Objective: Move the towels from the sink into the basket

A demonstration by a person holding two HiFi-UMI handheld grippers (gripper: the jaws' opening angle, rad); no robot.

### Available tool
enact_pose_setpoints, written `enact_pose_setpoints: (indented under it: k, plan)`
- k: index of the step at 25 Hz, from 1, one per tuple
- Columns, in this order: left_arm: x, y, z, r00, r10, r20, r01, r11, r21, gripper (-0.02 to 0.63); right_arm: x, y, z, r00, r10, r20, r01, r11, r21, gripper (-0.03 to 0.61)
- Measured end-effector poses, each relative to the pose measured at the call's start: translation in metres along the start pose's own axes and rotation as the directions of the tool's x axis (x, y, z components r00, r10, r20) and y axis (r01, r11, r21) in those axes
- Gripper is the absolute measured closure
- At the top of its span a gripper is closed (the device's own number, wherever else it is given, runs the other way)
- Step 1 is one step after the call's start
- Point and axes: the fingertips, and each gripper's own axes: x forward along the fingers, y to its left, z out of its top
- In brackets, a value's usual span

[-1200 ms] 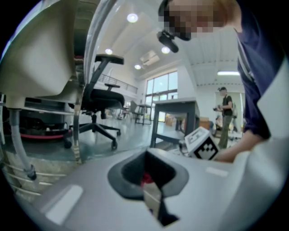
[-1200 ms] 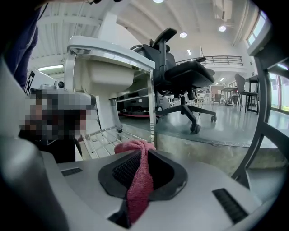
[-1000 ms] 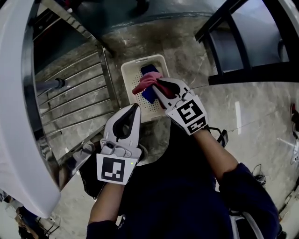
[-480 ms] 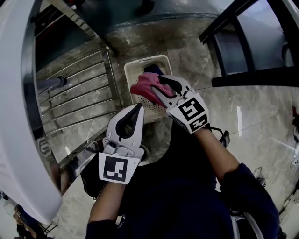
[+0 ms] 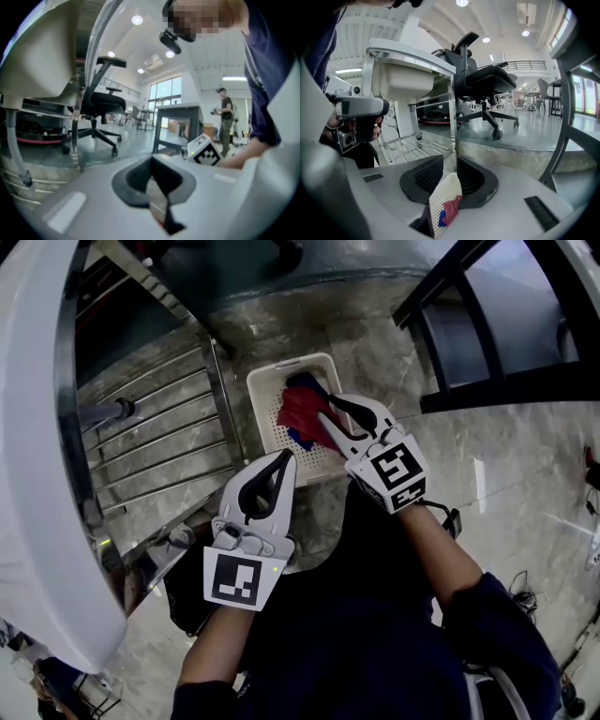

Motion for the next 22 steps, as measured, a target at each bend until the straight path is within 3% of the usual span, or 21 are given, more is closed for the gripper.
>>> enact_pose_setpoints:
  k: [7,22]
  plan:
    - [-0.012,-0.014,0.030,0.996,-0.050,-0.067,0.049,0.999,-0.020,0.611,-0.033,0.003,0.039,0.999,-0.046,-0.028,0.047,0.999,0.024,0.541]
    - [-0.063,-0.047,0.195,0.996,-0.045,-0.078,0.042,0.998,-0.043,0.611,-0.129,0.036,0.204,1.000,-0.021,-0.015,0.021,0.999,0.036,0.560]
